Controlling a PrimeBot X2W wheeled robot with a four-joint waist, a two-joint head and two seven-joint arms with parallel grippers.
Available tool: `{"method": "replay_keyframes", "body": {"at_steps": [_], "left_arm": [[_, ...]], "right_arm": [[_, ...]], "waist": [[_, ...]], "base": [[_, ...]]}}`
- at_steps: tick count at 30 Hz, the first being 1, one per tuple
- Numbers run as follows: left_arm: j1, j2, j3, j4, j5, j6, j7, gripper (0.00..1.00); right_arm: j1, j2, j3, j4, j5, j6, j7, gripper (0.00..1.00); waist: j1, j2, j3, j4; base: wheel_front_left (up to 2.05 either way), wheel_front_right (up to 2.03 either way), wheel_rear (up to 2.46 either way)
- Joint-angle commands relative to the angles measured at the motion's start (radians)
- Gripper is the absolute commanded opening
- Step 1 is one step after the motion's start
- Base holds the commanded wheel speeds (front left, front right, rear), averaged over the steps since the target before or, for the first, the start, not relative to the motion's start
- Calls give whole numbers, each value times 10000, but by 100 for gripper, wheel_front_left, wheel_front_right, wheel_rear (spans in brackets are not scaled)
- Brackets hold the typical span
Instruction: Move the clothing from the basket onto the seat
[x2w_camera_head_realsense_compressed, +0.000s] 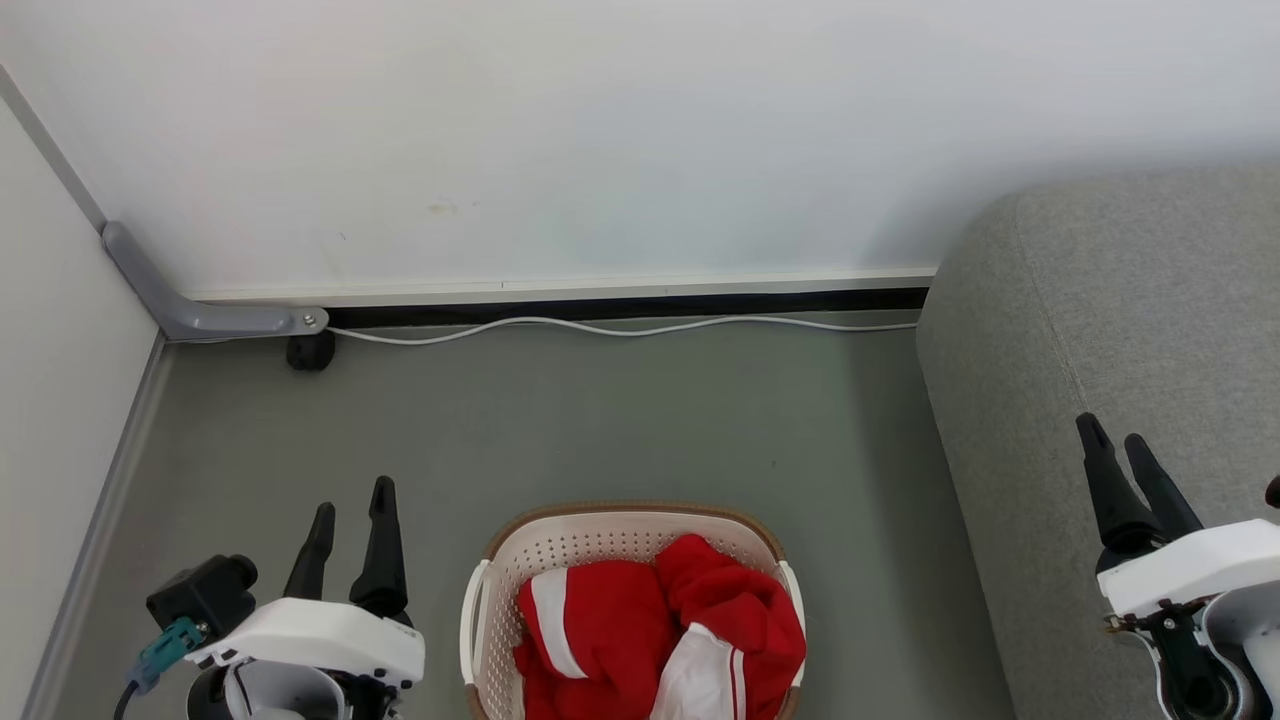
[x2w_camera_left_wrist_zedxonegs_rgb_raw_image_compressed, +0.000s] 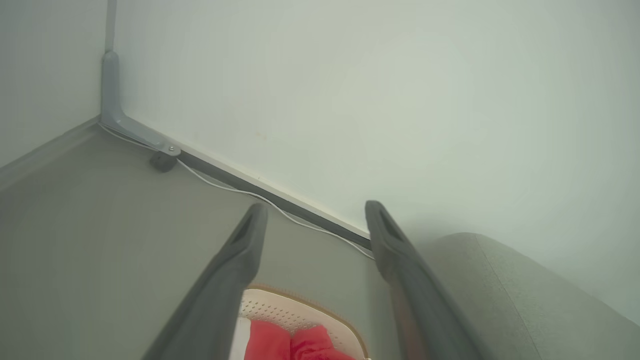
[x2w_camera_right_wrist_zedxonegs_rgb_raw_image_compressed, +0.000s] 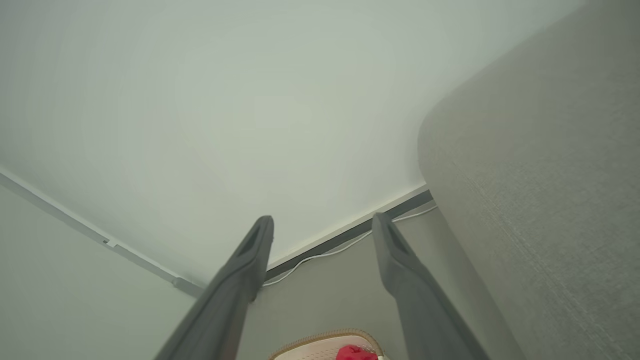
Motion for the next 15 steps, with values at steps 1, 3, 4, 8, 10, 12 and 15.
{"method": "replay_keyframes", "body": {"at_steps": [1, 3, 4, 8, 10, 12, 15], "left_arm": [[-552, 158, 144, -209, 372, 113, -122, 100], [-570, 162, 125, -187, 623, 170, -181, 100], [-579, 164, 126, -165, 747, 206, -210, 100], [-639, 172, 132, -117, 1237, 319, -328, 100], [-665, 176, 117, -105, 1452, 377, -386, 100], [-688, 180, 90, -94, 1666, 425, -445, 100], [-722, 185, 43, -97, 2020, 497, -533, 100]], "right_arm": [[-461, -324, 186, -180, -260, 32, -207, 100], [-516, -402, 309, -99, -442, 32, -266, 100], [-540, -436, 361, -63, -538, 33, -296, 100], [-637, -561, 555, 71, -899, 34, -413, 100], [-682, -624, 628, 124, -1085, 35, -472, 100], [-719, -671, 641, 145, -1277, 36, -531, 100], [-759, -747, 670, 168, -1551, 37, -619, 100]], "waist": [[0, -1, -9, 4], [0, -1, -24, 13], [0, -1, -28, 19], [0, -1, -36, 38], [0, -1, -34, 50], [0, -1, -31, 61], [0, -1, -14, 73]], "base": [[0, 0, 0], [0, 0, 0], [0, 0, 0], [0, 0, 0], [0, 0, 0], [0, 0, 0], [0, 0, 0]]}}
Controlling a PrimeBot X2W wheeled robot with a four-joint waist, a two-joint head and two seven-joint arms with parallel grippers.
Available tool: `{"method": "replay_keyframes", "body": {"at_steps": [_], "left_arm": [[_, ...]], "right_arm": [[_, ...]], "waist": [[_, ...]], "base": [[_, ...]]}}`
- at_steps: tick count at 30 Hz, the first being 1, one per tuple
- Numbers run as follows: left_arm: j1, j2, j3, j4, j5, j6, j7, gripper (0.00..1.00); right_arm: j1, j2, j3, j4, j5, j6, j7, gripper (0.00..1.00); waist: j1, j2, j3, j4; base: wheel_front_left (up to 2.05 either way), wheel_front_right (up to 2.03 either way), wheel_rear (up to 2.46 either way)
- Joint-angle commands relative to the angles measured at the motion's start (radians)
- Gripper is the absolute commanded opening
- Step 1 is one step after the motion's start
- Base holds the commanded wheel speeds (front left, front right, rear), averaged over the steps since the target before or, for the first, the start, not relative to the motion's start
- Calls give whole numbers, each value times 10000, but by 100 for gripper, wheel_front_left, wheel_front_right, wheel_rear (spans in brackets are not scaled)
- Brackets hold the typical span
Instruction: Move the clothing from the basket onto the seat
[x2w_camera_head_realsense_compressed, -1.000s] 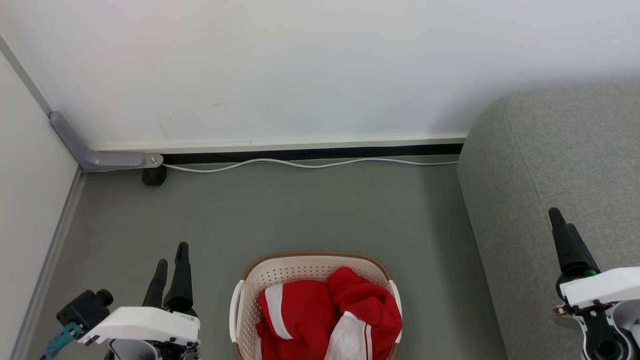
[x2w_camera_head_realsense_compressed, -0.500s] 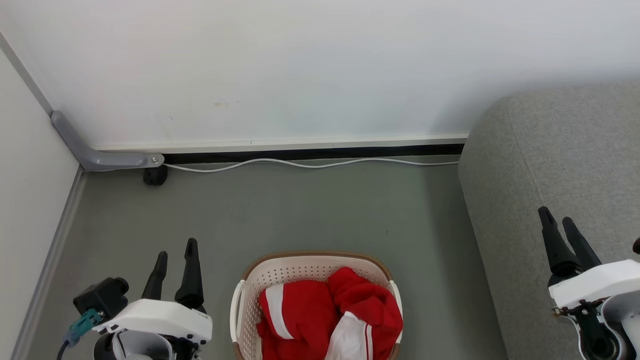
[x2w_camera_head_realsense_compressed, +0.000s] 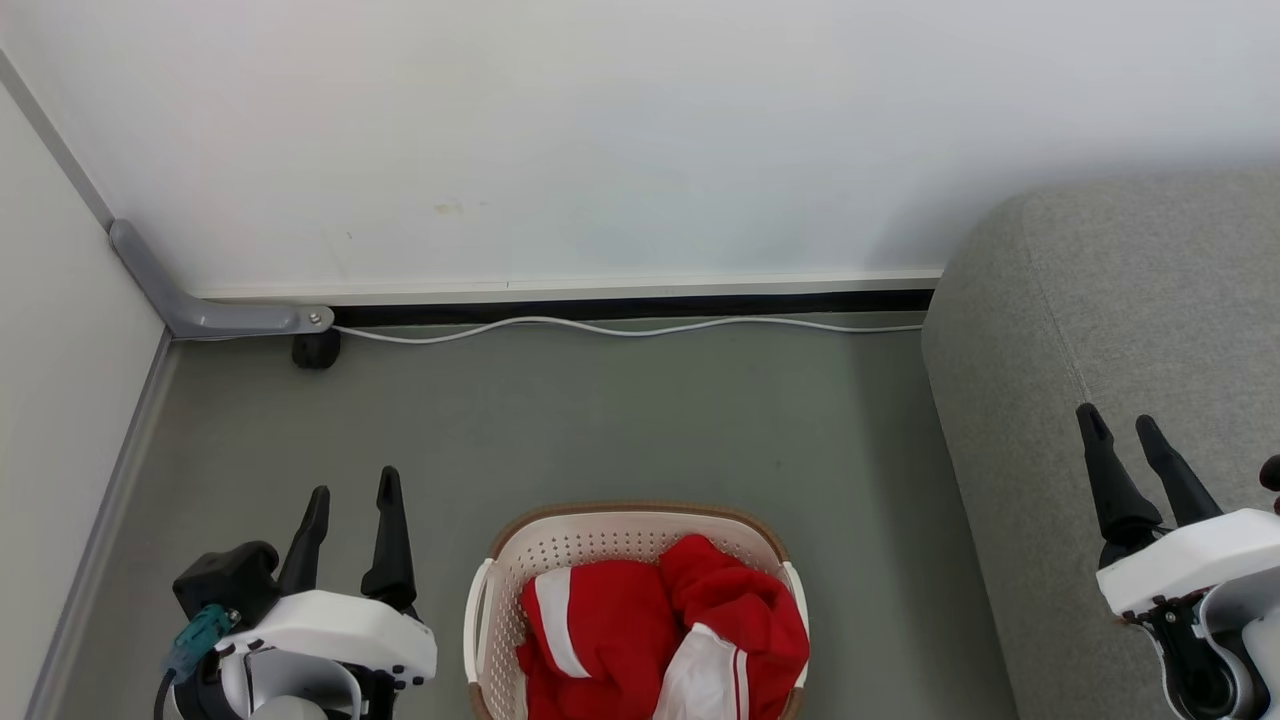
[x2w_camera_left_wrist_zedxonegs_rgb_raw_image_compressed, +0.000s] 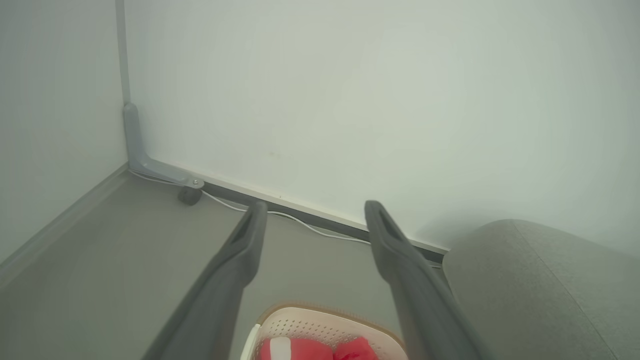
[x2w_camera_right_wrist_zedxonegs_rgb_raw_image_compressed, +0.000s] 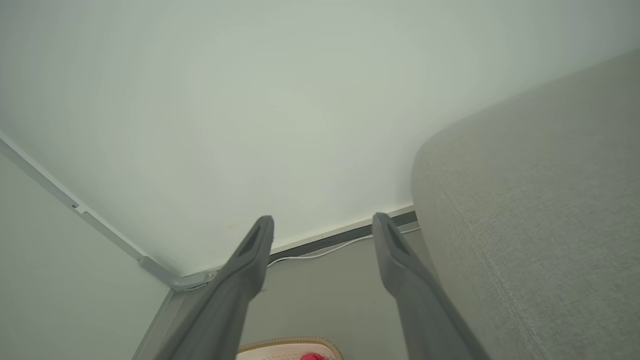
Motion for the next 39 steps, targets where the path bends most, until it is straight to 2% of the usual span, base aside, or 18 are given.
{"method": "replay_keyframes", "body": {"at_steps": [1, 29, 39], "left_arm": [[-537, 172, 180, -245, 354, 111, -165, 100], [-1034, 225, -111, -69, 3441, 644, -979, 100], [-1107, 225, -44, -42, 3260, 720, -979, 100]], "right_arm": [[-412, -351, 181, -172, -302, 36, -209, 100], [-807, -1049, 487, -50, -2749, 46, -1023, 100], [-790, -965, 196, -68, -2885, 46, -1023, 100]], "waist": [[0, 0, 13, 5], [0, 0, 108, 10], [0, 0, 150, 20]], "base": [[0, 0, 0], [0, 0, 0], [0, 0, 0]]}}
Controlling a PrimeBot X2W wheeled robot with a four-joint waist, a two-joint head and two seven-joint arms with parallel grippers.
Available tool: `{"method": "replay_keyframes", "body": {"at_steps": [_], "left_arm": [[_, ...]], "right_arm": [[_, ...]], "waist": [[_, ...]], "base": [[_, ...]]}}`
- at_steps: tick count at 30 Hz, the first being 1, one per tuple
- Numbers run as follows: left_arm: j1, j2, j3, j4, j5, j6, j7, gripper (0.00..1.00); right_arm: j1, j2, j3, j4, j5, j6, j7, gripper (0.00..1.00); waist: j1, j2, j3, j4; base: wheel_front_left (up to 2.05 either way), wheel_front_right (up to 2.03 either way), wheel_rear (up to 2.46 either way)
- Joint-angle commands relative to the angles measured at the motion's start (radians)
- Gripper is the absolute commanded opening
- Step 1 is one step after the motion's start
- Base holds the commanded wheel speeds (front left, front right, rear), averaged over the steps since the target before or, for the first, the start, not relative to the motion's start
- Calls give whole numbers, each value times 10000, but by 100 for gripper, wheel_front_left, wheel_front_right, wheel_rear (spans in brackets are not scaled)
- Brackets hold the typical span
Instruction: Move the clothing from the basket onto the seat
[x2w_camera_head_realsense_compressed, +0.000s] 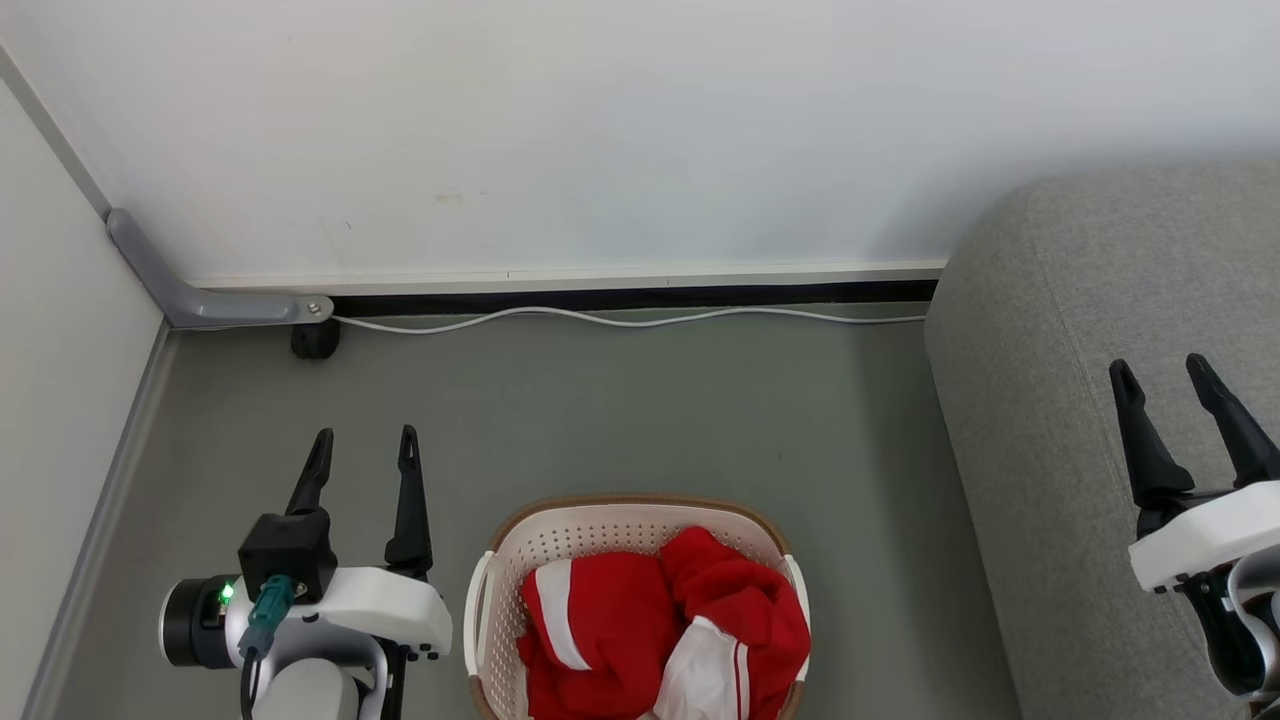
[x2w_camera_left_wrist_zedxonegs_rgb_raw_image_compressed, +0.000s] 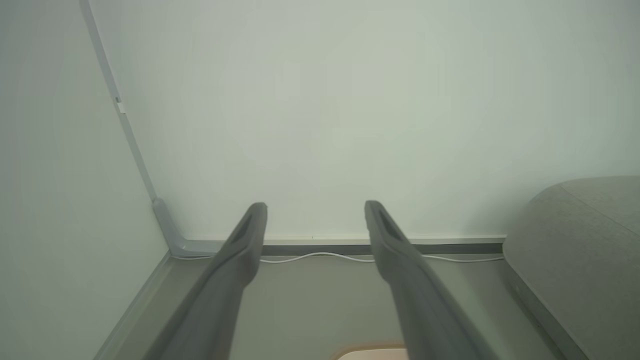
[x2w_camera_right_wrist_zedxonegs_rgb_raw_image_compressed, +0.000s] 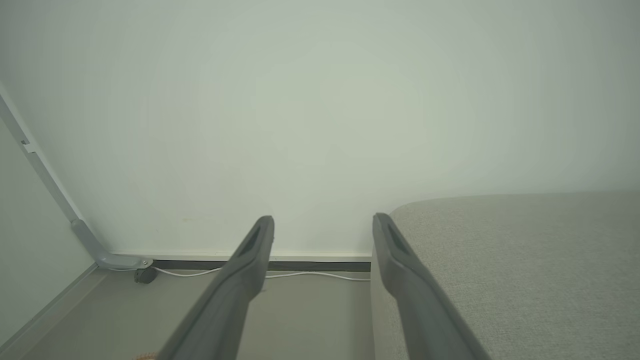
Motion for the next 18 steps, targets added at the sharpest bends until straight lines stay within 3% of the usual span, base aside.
{"method": "replay_keyframes", "body": {"at_steps": [1, 8, 18], "left_arm": [[-493, 141, 315, -221, -45, 98, -90, 100], [-502, 141, 221, -257, -125, 155, -90, 100], [-629, 141, -574, -437, -521, 752, -90, 100]], "right_arm": [[-200, -196, 59, -228, -69, 44, -139, 100], [-222, -201, 43, -323, -28, 44, -139, 100], [-434, -609, -160, -1188, 277, 44, -139, 100]], "waist": [[0, 0, 5, 4], [0, 0, 102, -8], [0, 0, 1122, -90]], "base": [[0, 0, 0], [0, 0, 0], [0, 0, 0]]}}
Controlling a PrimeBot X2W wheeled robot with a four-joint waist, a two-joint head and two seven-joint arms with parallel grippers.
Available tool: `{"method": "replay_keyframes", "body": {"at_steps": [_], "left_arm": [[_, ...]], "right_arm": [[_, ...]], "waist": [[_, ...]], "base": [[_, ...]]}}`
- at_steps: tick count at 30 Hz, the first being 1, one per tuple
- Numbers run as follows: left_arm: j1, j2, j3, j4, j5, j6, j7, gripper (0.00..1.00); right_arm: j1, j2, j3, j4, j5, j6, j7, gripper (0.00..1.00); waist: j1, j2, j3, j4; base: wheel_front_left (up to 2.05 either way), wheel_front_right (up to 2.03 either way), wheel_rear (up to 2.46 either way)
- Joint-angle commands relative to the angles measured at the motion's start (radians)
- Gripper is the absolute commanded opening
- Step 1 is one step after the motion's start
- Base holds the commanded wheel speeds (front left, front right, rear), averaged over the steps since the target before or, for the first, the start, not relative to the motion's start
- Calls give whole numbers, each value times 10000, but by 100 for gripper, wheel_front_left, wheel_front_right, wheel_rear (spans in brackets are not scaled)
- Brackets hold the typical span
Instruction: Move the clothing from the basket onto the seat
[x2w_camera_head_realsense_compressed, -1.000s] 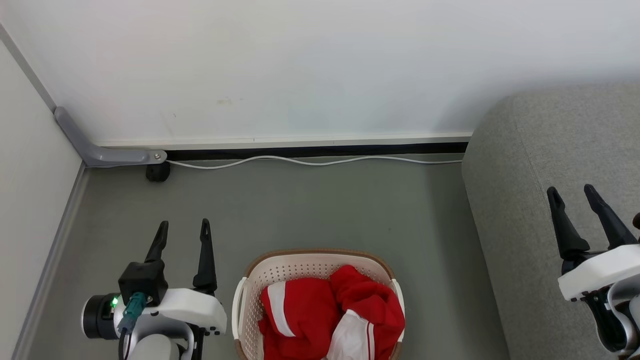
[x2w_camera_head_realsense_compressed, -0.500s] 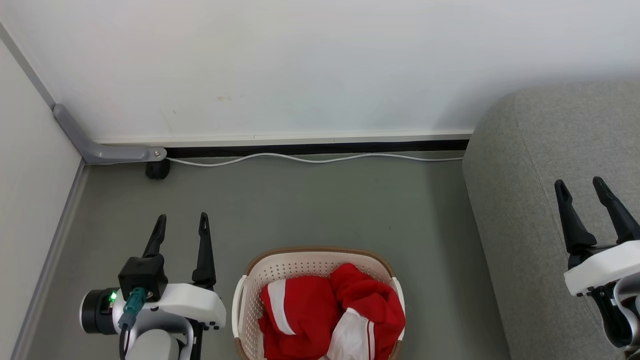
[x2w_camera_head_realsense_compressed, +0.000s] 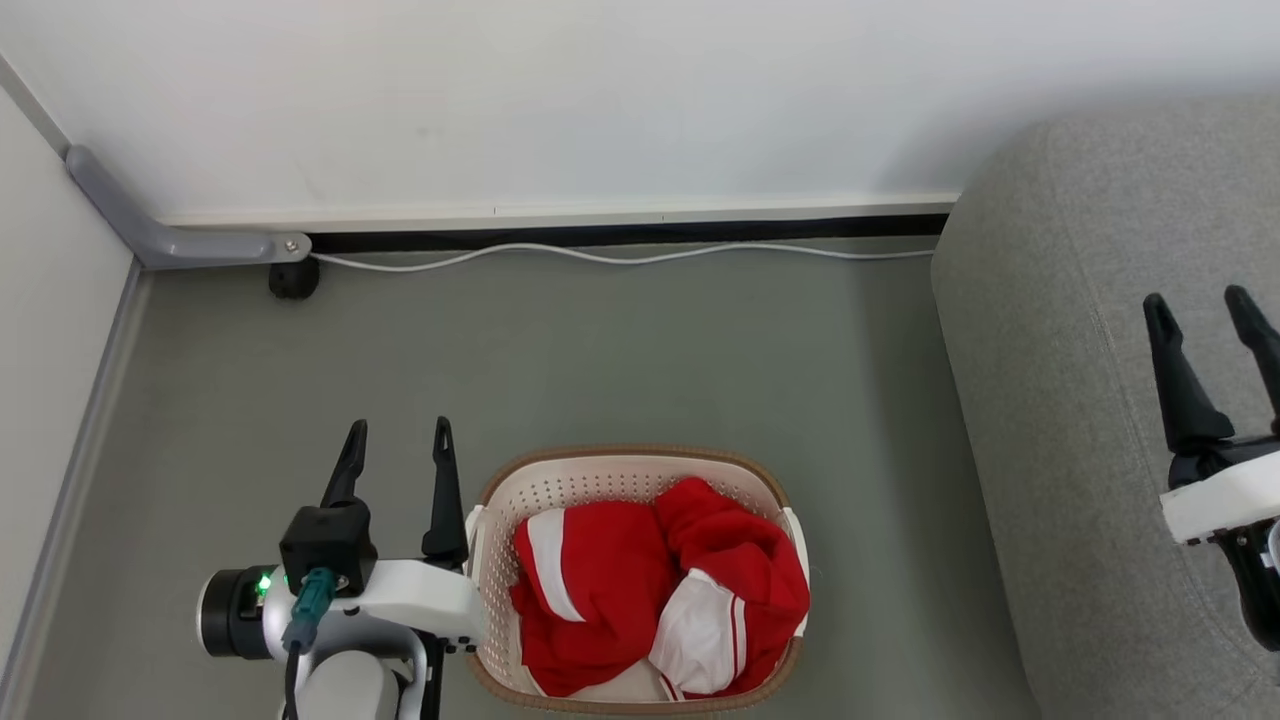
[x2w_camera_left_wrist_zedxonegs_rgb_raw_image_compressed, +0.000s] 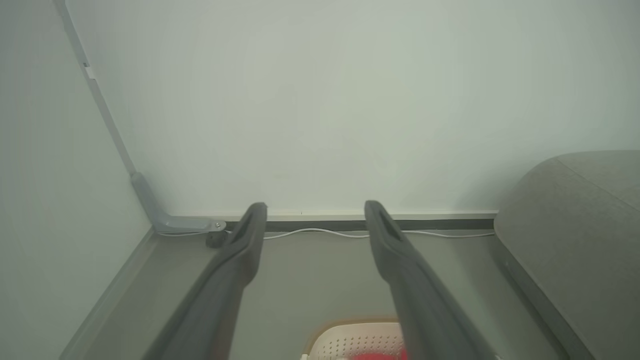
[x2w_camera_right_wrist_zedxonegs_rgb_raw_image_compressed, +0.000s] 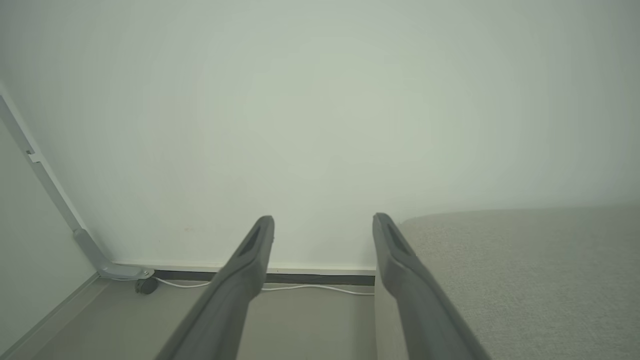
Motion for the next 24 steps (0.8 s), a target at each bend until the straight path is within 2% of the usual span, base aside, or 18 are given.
{"method": "replay_keyframes", "body": {"at_steps": [1, 17, 24], "left_arm": [[-558, 102, 137, -347, -144, 220, -90, 100], [-1767, 102, -2467, -603, -1243, 2271, -90, 100], [-2454, 102, -3390, -442, -1585, 2727, -90, 100]], "right_arm": [[-210, -362, 49, -382, 81, 44, -137, 100], [-737, -1613, -1112, -3040, 953, 44, -137, 100], [-892, -1824, -1492, -3786, 1221, 44, -137, 100]], "waist": [[-1, 0, 403, -34], [-1, 0, 3672, -116], [-1, 0, 4786, -71]], "base": [[0, 0, 0], [0, 0, 0], [0, 0, 0]]}}
